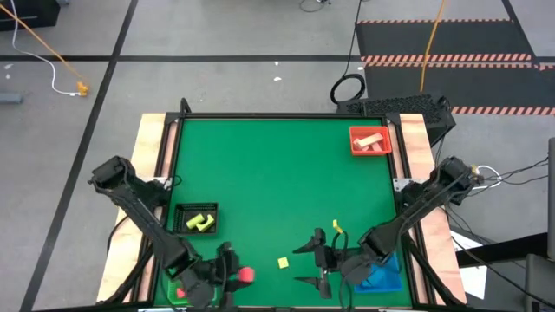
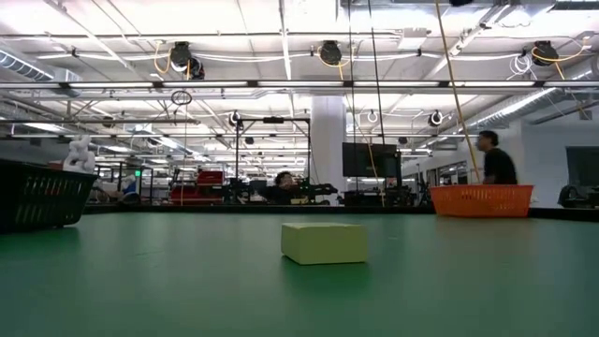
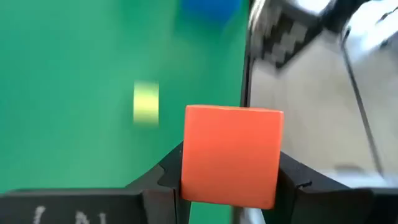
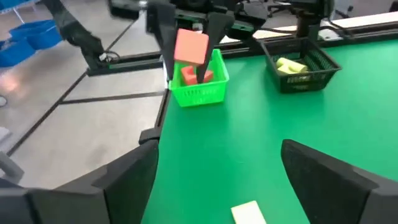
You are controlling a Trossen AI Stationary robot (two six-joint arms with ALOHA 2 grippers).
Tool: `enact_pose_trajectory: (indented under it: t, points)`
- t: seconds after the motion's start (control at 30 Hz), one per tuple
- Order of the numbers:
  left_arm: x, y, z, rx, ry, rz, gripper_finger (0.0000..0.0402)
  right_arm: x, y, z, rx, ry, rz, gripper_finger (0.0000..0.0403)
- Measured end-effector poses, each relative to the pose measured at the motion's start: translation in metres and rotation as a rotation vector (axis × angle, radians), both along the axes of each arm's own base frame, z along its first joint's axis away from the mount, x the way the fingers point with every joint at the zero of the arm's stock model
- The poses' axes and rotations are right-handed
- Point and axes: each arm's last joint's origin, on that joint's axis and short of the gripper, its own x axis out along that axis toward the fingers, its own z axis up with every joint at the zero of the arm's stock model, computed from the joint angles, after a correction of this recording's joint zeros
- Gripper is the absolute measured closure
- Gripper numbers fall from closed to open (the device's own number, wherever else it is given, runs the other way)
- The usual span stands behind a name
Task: Sort & place blocks by color
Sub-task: Put the orange wooden block into the green basket
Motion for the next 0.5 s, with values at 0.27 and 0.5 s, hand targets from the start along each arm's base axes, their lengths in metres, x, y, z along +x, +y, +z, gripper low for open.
enact_pose_trajectory:
  t: [0.27, 0.5]
  points:
    - [-0.059, -0.021, -0.017, -0.292, 0.436, 0.132, 0.0269, 0.025, 0.011, -0.058, -0.14, 0.002, 0.027, 0.0093]
    - [-0.096, -0.022, -0.027, -0.326, 0.664, 0.342, 0.0267, 0.038, 0.008, -0.089, -0.221, 0.021, 0.026, 0.0102]
